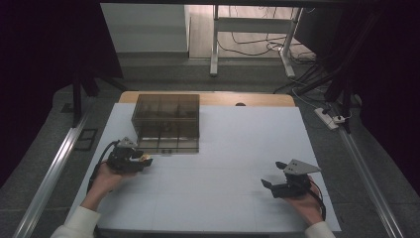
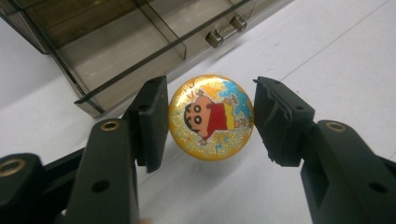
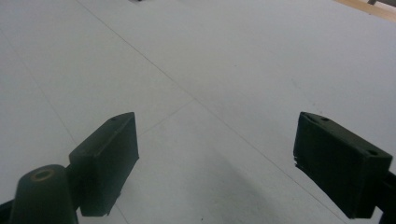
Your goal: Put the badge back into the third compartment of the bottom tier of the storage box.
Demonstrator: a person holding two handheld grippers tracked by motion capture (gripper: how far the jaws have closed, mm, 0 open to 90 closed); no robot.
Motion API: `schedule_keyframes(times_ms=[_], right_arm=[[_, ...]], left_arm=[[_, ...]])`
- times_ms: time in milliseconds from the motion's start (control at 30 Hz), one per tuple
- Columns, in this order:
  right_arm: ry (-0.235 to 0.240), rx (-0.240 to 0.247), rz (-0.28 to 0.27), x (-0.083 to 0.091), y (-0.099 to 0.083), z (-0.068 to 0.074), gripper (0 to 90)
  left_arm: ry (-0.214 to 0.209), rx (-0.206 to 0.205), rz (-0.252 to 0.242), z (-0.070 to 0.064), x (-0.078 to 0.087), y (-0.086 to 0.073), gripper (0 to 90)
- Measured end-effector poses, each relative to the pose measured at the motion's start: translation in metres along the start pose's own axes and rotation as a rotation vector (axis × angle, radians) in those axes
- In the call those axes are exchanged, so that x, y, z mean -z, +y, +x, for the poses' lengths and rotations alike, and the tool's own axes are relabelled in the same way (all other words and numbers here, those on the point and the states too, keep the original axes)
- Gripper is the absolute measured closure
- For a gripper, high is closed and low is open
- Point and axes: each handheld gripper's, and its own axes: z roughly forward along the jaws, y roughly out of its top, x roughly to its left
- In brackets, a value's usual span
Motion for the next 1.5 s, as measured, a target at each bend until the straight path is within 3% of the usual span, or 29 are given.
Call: schedule_keyframes(times_ms=[567, 967, 1500], right_arm=[[-0.001, 0.003, 0.001, 0.000, 0.000, 0.000, 13.6], [-0.001, 0.003, 0.002, 0.000, 0.000, 0.000, 13.6], [-0.002, 0.002, 0.000, 0.000, 0.000, 0.000, 13.6]], left_arm=[[-0.012, 0.012, -0.146, -0.002, 0.022, 0.006, 46.3], [-0.015, 0.021, -0.205, -0.003, 0.030, 0.010, 46.2], [-0.016, -0.006, -0.257, -0.009, 0.036, 0.025, 46.2]])
